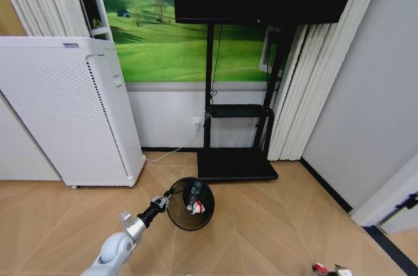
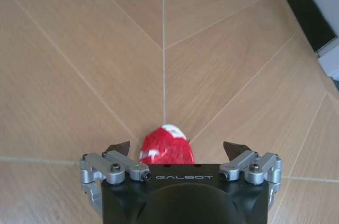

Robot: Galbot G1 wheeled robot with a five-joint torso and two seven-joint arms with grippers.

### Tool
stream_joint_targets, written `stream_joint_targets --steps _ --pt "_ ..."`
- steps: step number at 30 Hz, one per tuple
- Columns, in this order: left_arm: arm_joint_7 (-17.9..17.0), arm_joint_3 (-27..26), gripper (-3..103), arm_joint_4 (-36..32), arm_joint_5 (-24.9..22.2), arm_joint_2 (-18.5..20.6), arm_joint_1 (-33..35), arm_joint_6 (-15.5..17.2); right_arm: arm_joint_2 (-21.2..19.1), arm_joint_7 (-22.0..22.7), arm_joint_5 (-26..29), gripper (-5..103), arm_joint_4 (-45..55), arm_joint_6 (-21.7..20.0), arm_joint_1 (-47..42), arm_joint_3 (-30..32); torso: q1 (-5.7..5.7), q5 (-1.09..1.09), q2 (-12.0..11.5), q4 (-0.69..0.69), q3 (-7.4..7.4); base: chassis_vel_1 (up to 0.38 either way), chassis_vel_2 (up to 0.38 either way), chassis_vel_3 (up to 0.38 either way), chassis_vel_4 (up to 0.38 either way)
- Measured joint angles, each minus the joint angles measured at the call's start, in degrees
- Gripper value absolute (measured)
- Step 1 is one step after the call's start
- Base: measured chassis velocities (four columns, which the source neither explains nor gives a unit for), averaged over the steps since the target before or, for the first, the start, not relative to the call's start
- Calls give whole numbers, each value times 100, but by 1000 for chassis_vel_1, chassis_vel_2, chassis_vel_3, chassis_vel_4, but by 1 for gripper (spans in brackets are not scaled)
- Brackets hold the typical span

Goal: Pick up the trash bin and place the garbage on the floor into it.

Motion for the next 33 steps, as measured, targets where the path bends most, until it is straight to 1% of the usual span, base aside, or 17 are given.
stream_joint_targets --steps 6,7,8,12,13,14,15,17,18,21,23,25,27,28,30,31,33 --pt "1 26 7 40 34 -19 -6 -22 20 -112 -34 97 -374 -83 207 -145 0 0 0 1 0 0 0 0 0" --pt "12 26 7 21 41 30 15 -23 -90 -265 -90 85 -628 -210 360 -269 0 -5 0 1 0 0 0 0 0" --pt "12 26 7 21 41 30 15 -23 -90 -265 -90 85 -628 -210 360 -269 0 -5 0 1 0 0 0 0 0" --pt "33 5 7 91 37 45 48 -76 -97 -360 -63 66 -745 -318 429 -260 0 -9 1 2 -1 0 0 0 0" --pt "33 5 7 91 37 45 48 -76 -97 -360 -63 66 -745 -318 429 -260 0 -9 1 2 -1 0 0 0 0" --pt "35 2 7 106 37 43 56 -86 -79 -361 -54 61 -688 -336 381 -234 0 -5 1 2 -1 0 0 0 0" --pt "36 2 7 121 36 40 55 -98 -63 -368 -51 61 -642 -348 343 -218 0 -5 1 3 -1 0 0 0 0" --pt "37 7 7 151 34 32 27 -114 -25 -397 -54 53 -579 -353 286 -193 0 -8 1 0 -1 0 0 0 0" --pt "37 7 7 151 34 32 27 -114 -25 -397 -54 53 -579 -353 286 -193 0 -8 1 0 -1 0 0 0 0" --pt "34 15 7 160 26 32 4 -122 23 -399 -42 44 -470 -354 212 -146 0 -4 1 -1 -1 0 0 0 0" --pt "28 16 7 165 24 33 4 -122 30 -399 -3 44 -418 -355 181 -132 0 -2 1 -1 0 0 0 0 0" --pt "1 20 7 193 23 34 0 -140 33 -435 200 44 -259 -265 92 -109 0 6 0 -2 1 0 0 0 0" --pt "-30 46 7 270 42 30 -33 -174 35 -693 563 41 52 487 -28 -90 0 18 -1 -3 1 0 0 0 0" --pt "-30 46 7 270 42 30 -33 -174 35 -693 563 41 52 487 -28 -90 0 18 -1 -3 1 0 0 0 0" --pt "-66 100 7 328 57 6 -74 -195 39 -785 826 37 628 961 -193 -11 0 1 -1 0 1 0 0 0 0" --pt "-66 100 7 328 57 6 -74 -195 39 -785 826 37 628 961 -193 -11 0 1 -1 0 1 0 0 0 0" --pt "-155 289 7 439 74 -51 -220 -200 96 -791 1126 37 1682 1310 -440 35 0 6 -1 2 1 0 0 0 0"
